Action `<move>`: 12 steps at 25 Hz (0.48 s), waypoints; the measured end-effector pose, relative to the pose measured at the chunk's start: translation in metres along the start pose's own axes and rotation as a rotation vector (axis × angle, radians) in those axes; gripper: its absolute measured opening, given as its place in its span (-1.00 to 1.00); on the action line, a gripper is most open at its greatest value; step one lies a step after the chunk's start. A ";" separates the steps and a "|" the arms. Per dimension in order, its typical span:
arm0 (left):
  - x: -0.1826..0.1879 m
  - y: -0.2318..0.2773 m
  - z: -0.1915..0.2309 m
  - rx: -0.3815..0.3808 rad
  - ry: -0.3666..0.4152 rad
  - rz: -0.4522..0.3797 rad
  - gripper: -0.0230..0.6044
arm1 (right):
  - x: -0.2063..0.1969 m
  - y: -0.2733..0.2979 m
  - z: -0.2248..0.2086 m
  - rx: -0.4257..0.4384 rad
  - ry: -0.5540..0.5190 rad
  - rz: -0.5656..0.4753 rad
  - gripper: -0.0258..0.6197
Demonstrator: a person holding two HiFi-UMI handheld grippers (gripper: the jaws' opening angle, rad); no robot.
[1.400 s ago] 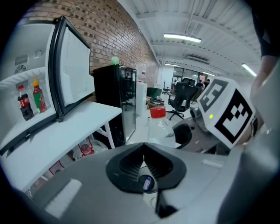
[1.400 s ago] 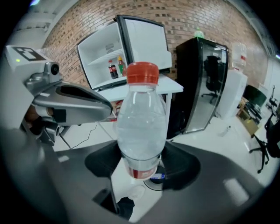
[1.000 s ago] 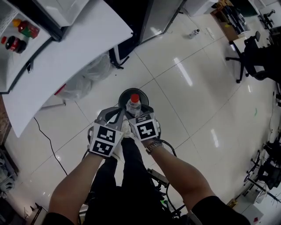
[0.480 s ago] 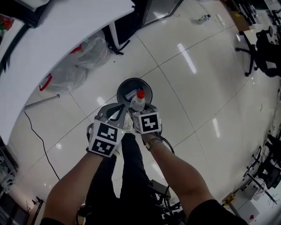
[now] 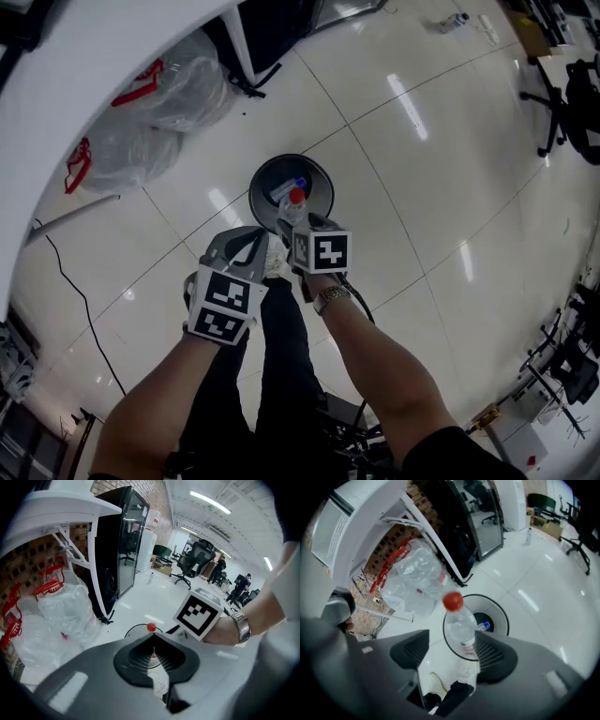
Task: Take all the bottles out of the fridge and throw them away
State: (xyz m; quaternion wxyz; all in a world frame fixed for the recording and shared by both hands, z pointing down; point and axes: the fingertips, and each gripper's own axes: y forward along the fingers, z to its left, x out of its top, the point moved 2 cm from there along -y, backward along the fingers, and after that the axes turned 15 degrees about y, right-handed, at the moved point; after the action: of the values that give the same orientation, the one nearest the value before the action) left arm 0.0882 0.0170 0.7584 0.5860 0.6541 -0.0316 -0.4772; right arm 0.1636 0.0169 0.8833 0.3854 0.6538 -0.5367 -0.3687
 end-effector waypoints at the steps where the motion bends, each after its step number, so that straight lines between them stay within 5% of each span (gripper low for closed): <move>1: -0.001 0.000 0.002 0.001 -0.002 0.001 -0.91 | 0.001 0.000 0.001 0.003 -0.006 -0.003 0.02; 12: 0.018 -0.018 0.012 0.035 -0.004 -0.025 -0.91 | 0.003 -0.019 0.031 0.043 -0.072 -0.012 0.02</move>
State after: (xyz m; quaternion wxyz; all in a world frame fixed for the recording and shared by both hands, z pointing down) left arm 0.0809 0.0032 0.7347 0.5685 0.6636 -0.0330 -0.4851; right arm 0.1445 0.0133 0.8525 0.3493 0.6514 -0.5543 -0.3827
